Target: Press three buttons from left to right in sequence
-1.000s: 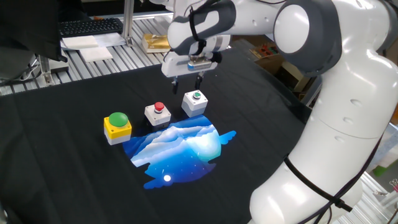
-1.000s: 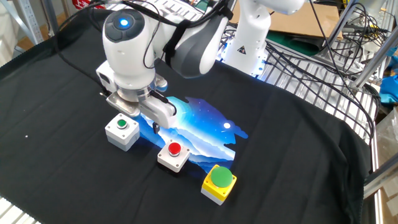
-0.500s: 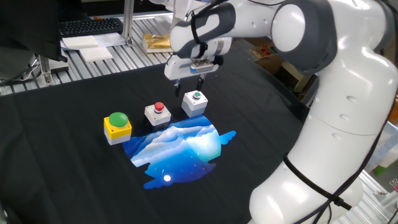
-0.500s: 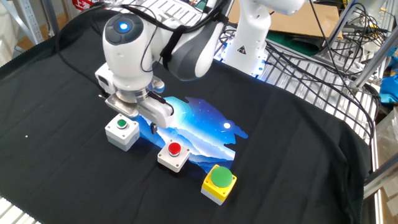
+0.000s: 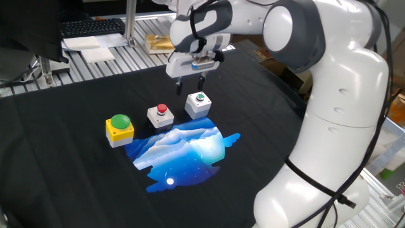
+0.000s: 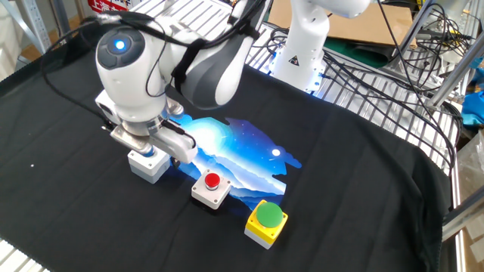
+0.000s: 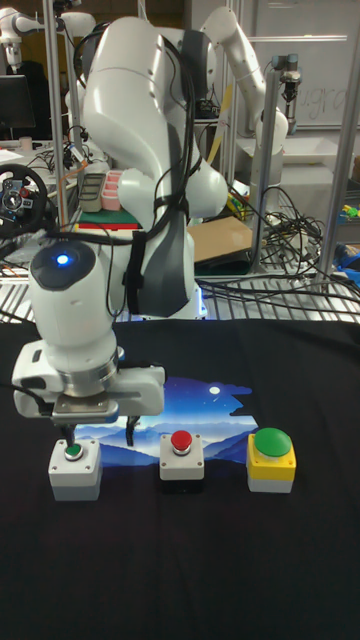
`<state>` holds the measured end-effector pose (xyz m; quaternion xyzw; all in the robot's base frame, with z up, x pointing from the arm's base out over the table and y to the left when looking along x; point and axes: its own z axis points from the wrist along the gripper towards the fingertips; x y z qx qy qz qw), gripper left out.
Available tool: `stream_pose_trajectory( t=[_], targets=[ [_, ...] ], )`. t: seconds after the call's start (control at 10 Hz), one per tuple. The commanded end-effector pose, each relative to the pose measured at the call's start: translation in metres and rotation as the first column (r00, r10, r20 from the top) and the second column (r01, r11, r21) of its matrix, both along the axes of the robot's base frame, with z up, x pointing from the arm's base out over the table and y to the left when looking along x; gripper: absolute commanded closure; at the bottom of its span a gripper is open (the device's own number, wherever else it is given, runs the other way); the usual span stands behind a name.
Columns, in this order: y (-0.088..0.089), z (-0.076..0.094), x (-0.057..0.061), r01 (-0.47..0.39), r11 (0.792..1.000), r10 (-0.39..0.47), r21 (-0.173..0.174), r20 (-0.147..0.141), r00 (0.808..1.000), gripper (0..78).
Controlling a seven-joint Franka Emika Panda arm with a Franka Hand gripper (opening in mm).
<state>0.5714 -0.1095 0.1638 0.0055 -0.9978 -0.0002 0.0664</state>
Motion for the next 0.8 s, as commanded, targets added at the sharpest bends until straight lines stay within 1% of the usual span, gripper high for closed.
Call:
stream_pose_trajectory(
  t=[0.1,0.2,0.4,0.6,0.8],
  targets=[
    [-0.001,-0.008,-0.001,0.008,1.0,-0.008,0.0,0.001,1.0,0.1],
    [-0.001,-0.008,-0.002,0.008,1.0,-0.008,0.0,-0.001,1.0,0.1],
    [-0.007,-0.011,-0.009,0.005,1.0,-0.005,0.0,0.0,1.0,0.1],
    [-0.007,-0.013,-0.012,0.013,1.0,-0.013,-0.001,0.001,1.0,0.1],
    [-0.005,-0.017,-0.016,0.013,1.0,-0.013,0.003,0.029,0.999,0.1]
  ],
)
